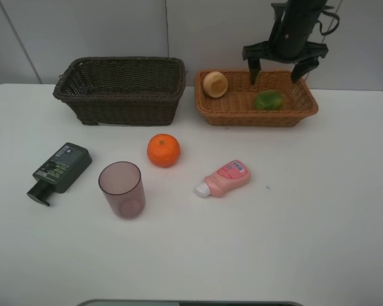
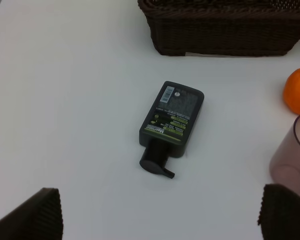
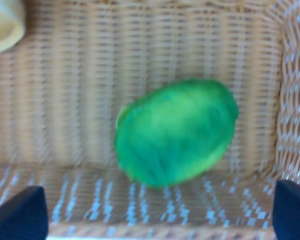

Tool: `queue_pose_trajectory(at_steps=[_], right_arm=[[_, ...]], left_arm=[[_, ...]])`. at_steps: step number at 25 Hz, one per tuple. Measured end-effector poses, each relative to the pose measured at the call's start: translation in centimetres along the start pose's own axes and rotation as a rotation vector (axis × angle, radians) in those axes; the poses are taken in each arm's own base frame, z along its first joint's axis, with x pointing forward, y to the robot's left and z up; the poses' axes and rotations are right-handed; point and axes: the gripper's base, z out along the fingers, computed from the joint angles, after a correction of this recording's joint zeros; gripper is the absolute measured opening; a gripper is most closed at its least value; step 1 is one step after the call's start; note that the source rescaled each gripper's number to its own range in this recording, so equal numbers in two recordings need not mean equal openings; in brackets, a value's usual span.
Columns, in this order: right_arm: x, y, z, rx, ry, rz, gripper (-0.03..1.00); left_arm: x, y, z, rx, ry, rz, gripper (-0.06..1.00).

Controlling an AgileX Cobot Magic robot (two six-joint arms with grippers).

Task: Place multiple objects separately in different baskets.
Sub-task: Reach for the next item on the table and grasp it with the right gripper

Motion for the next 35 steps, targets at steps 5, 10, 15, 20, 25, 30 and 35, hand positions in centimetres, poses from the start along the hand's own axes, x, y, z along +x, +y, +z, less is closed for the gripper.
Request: queue_pose_trajectory(at_steps=[5, 10, 15, 20, 25, 30, 35], right_arm=[[2.3, 2.9, -2.1, -0.010, 0.058, -0.089, 1.00], [4.6, 5.4, -3.2, -0.025, 0.104, -0.198, 1.00], [7.0, 7.5, -3.9, -0.036, 0.131, -0.280, 1.00], [9.4, 9.7, -5.0, -0.118, 0.146, -0.510, 1.00], [13.2, 12.5, -5.9, -0.259, 0.127, -0.969, 1.00], [15.4, 12.8, -4.5, -0.286, 0.151, -1.091, 1.00], [15.7, 13.0, -3.8, -0.292, 0.127, -1.095, 1.00]], left_arm=[[0.0, 0.0, 0.0, 0.000, 0.000, 0.000, 1.00], [0.0, 0.0, 0.0, 0.000, 0.000, 0.000, 1.00], [0.0, 0.0, 0.0, 0.000, 0.000, 0.000, 1.00], [0.0, 0.0, 0.0, 0.000, 0.000, 0.000, 1.00], [0.0, 0.0, 0.0, 0.000, 0.000, 0.000, 1.00], [0.0, 0.0, 0.0, 0.000, 0.000, 0.000, 1.00], [0.0, 0.0, 0.0, 0.000, 0.000, 0.000, 1.00]])
